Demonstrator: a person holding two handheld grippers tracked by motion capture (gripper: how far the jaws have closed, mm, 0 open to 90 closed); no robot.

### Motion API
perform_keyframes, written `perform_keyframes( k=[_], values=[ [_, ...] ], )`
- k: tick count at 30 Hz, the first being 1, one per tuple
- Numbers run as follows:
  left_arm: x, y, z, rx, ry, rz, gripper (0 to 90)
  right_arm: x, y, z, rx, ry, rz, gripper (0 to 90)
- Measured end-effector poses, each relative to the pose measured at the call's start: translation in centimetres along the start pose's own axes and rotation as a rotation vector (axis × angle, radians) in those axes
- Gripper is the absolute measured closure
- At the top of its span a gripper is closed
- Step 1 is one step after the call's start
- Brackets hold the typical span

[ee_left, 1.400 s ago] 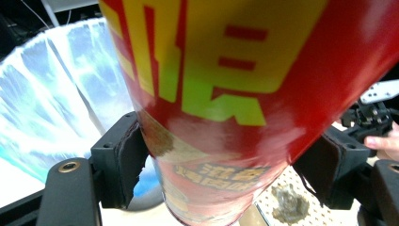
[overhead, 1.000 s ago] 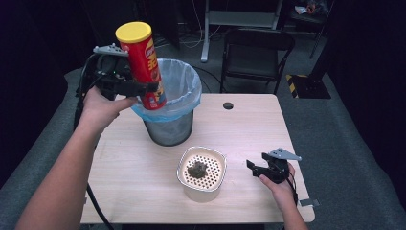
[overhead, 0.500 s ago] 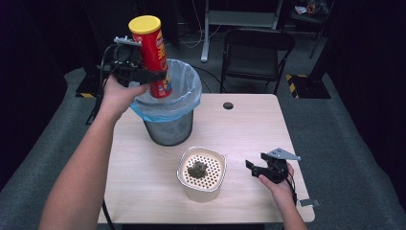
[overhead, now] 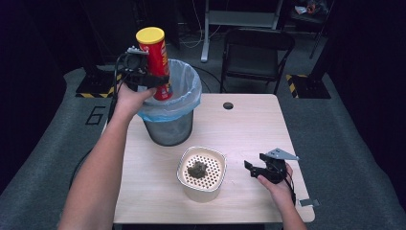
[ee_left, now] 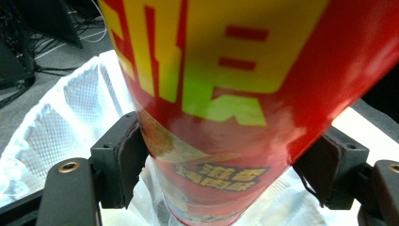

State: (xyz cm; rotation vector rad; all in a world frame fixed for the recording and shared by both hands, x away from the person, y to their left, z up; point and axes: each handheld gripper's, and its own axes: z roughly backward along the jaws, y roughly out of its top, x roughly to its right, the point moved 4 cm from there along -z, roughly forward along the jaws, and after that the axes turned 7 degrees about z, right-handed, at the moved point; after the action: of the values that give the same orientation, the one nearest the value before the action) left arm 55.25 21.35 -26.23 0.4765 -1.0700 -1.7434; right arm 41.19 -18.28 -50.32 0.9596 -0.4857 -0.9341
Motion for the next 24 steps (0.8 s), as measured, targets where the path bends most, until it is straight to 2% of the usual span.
perform_keyframes(
  k=[2,3,5,8,9,12,14,19,24],
  values=[
    [-0.4,-0.4,-0.4,-0.021,0.005,0.003,23.3,0.0,0.0,0.0,-0.002,0.0,-0.003,23.0],
    [-0.5,-0.6,-0.7,-0.028,0.009,0.018,23.2,0.0,0.0,0.0,-0.002,0.0,-0.003,23.0],
    [-0.9,-1.0,-1.1,-0.066,0.012,0.011,23.0,0.0,0.0,0.0,-0.004,0.001,-0.002,23.0],
    [-1.2,-1.5,-1.5,-0.093,0.022,0.016,22.5,-0.1,-0.1,-0.1,-0.007,0.0,-0.002,23.0],
    [-1.3,-1.7,-1.7,-0.084,0.025,0.039,21.7,-0.1,-0.1,-0.1,-0.006,0.0,0.002,23.0],
    [-1.8,-2.0,-1.4,-0.054,0.034,0.069,17.2,-0.1,-0.1,0.0,-0.003,0.001,0.0,23.0],
    [-2.1,-2.2,-1.1,-0.052,0.037,0.078,15.9,-0.1,0.0,0.0,-0.001,-0.002,-0.007,23.0],
    [-2.5,-2.7,0.2,-0.041,0.018,0.069,20.6,0.0,-0.1,0.0,-0.003,-0.001,0.004,23.0],
    [-2.1,-3.3,1.6,-0.037,-0.011,0.023,26.3,-0.1,0.0,0.0,-0.002,0.0,-0.002,23.0]
  ],
)
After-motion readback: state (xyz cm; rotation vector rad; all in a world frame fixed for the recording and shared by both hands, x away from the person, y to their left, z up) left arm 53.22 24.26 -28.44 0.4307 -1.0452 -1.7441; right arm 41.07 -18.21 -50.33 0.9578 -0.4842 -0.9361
